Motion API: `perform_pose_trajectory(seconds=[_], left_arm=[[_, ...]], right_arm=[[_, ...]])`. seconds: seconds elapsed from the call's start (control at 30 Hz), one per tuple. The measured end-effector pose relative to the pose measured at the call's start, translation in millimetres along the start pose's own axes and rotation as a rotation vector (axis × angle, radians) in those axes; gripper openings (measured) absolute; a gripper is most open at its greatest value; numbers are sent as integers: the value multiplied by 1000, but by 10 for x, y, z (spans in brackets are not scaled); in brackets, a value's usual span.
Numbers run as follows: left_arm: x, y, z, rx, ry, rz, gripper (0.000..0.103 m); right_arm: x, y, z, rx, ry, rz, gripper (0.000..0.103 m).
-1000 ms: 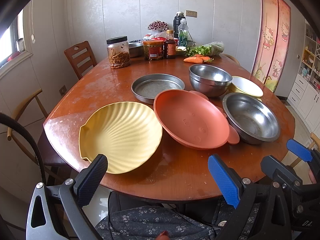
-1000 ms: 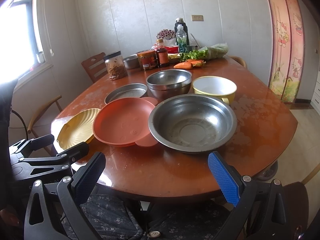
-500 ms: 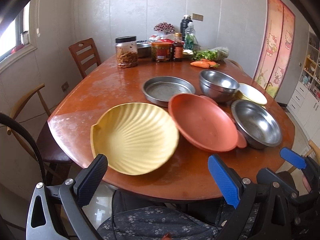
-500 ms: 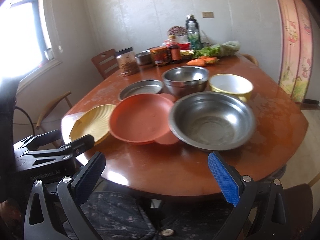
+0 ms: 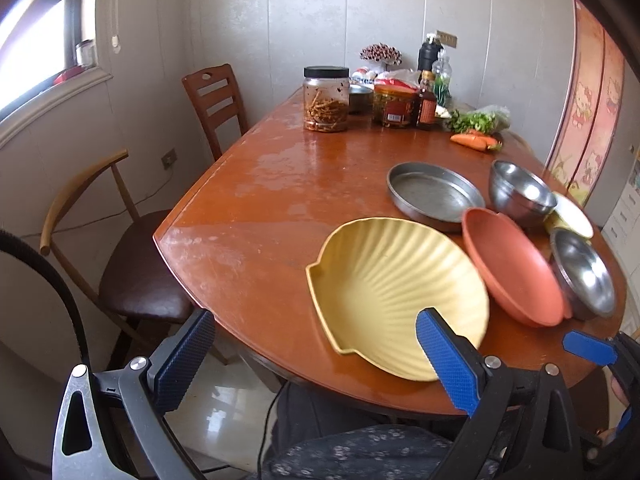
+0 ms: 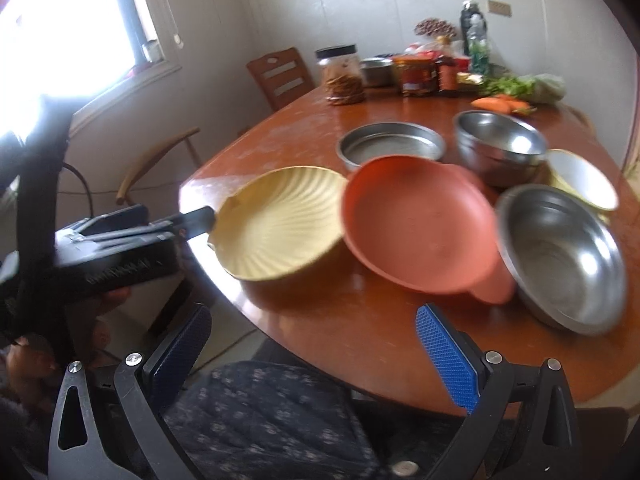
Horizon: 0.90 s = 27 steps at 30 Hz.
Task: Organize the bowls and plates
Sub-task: 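Move the left gripper toward the yellow shell-shaped plate, then grasp the yellow shell plate rim with the left gripper and lift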
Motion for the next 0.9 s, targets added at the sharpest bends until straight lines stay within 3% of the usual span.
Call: perform_pose_trajectory(seconds=[0.2, 0.37, 0.53, 0.7, 0.77, 0.9], left_arm=[[-37, 98, -237, -35, -48, -35, 101], [-36, 110, -526, -102, -95, -67, 90], [-27, 91, -729, -137, -114, -97, 81], [32, 56, -892, -174, -186, -87, 57], [47, 74, -889, -176, -204, -92, 40], [-33, 114, -905, -181, -189, -89, 39]], right_arm=[[-89, 71, -292, -67, 72, -127, 97], [-203, 90, -478, -93, 65, -118, 76], [-185, 55, -666, -129, 44, -123, 62], [-163, 96, -772, -123, 33, -116, 48], [-152, 123, -804, -117, 20, -105, 46], [-145, 192, -889, -115, 12, -97, 44]])
Point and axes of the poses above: each gripper's, at about its wrist camera, not at the fingertips, and z roughly against the way its jaws point, x to its right, y to its top, the point moved 10 cm from there along -z, roughly the way its jaws point, and after that the axes turned 3 degrees about x, right-handed, at the moved point
